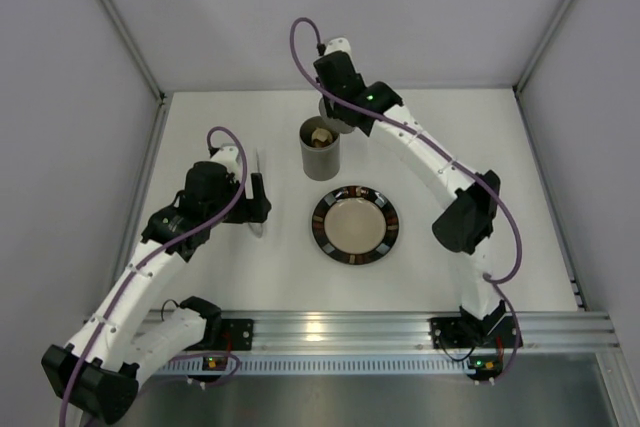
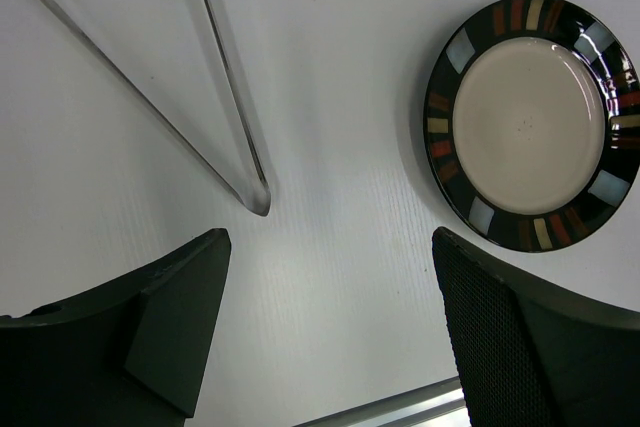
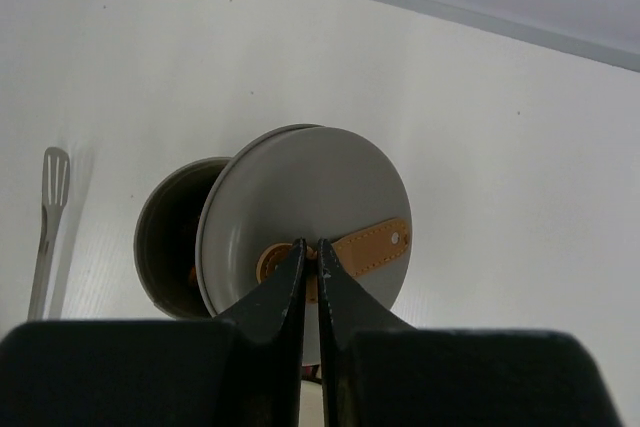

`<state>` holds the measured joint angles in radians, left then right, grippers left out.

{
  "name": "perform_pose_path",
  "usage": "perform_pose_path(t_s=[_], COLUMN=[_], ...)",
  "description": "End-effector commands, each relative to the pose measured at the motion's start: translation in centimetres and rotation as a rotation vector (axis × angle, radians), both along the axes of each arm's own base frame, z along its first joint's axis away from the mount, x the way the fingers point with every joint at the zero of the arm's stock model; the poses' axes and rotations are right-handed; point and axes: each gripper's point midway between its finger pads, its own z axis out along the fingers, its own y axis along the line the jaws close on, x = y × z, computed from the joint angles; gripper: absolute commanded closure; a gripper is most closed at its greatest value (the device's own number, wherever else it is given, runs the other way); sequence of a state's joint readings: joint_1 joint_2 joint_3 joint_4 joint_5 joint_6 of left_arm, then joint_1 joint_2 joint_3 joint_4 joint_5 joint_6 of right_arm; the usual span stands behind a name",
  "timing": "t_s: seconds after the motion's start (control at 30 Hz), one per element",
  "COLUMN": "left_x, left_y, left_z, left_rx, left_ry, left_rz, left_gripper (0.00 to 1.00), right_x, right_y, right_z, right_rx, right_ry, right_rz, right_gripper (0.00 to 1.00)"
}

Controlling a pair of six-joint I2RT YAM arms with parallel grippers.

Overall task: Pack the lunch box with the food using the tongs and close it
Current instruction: Close the box lid on the packing box.

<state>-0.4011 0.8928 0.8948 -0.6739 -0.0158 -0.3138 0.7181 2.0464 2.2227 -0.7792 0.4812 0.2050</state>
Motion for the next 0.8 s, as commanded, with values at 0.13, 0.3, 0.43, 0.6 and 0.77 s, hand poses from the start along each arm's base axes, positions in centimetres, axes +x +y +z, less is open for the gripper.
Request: perform_pose_path(t_s=[0.13,0.3,0.43,0.6,0.77], left_x=[0.5,0.5,0.5,0.5,0.5], left_y=[-0.4,-0.4,-0.4,-0.4,-0.5], left_z=[0.4,0.3,0.3,0.2,0.1], left_rx=[-0.011,-0.01,-0.009,-0.008,-0.008], left_ry=[-0.027,-0.022,-0.021,-0.018,-0.017], left_rz=[-0.013,-0.014,-0.014,-0.014,-0.014], left_gripper=[0.14,0.14,0.14,0.14,0.14], right_x=[0.4,0.5,0.1,-0.6,-0.9], right_y=[3.9,5.2,6.4,7.7,8.9], right_z=[1.2,-0.7,-1.1,-1.7,-2.4], right_rx=[-0.069,-0.098,-0.105,-0.132,-0.166], right_ry=[-0.091,-0.074,-0.076,-0.083,-0.091], right_rz=[0.055,0.076,0.101,0.133,0.165], right_gripper=[1.0,1.0,1.0,1.0,1.0])
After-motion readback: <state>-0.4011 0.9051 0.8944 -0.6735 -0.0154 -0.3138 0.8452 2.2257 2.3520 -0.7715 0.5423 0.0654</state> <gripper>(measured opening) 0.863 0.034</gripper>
